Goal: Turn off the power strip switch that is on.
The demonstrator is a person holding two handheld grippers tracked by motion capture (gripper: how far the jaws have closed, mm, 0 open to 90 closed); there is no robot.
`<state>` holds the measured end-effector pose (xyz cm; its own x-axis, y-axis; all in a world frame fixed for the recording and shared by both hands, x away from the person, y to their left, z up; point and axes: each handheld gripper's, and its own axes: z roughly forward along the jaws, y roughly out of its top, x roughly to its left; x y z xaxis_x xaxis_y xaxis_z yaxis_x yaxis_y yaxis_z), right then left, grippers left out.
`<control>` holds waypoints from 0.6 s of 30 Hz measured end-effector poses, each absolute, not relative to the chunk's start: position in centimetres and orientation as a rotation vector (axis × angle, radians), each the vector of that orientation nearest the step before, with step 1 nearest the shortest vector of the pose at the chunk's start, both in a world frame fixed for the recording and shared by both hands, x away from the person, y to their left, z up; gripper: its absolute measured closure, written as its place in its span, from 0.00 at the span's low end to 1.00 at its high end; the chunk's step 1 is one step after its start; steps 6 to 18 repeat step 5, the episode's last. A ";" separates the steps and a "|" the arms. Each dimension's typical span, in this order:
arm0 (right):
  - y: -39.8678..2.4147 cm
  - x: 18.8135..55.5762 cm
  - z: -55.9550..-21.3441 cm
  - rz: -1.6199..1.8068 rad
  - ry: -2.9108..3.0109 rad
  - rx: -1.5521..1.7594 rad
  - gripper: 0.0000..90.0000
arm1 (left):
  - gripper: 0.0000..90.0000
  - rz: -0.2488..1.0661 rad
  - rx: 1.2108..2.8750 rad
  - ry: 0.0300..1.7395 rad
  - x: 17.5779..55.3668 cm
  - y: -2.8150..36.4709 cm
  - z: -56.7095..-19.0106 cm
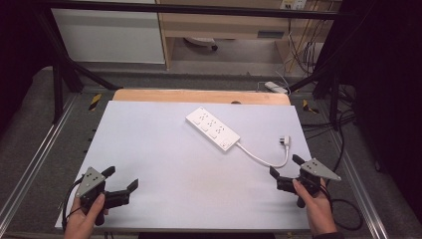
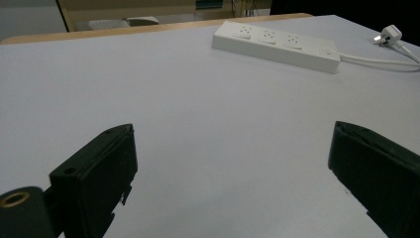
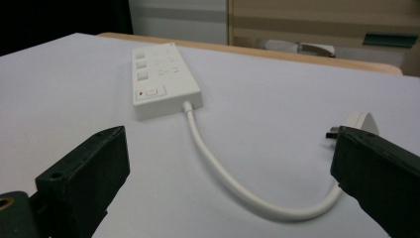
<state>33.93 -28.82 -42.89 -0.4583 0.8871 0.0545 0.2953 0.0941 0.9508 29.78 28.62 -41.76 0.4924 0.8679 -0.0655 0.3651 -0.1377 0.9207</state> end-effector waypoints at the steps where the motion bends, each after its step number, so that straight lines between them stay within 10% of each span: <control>1: -28.8 33.8 -43.1 1.373 1.834 1.163 0.03 | 0.05 0.620 1.723 1.053 29.8 28.6 -41.7; 18: -28.9 33.8 -43.7 1.354 1.849 1.187 0.03 | 0.05 0.617 1.726 1.047 29.8 28.6 -41.7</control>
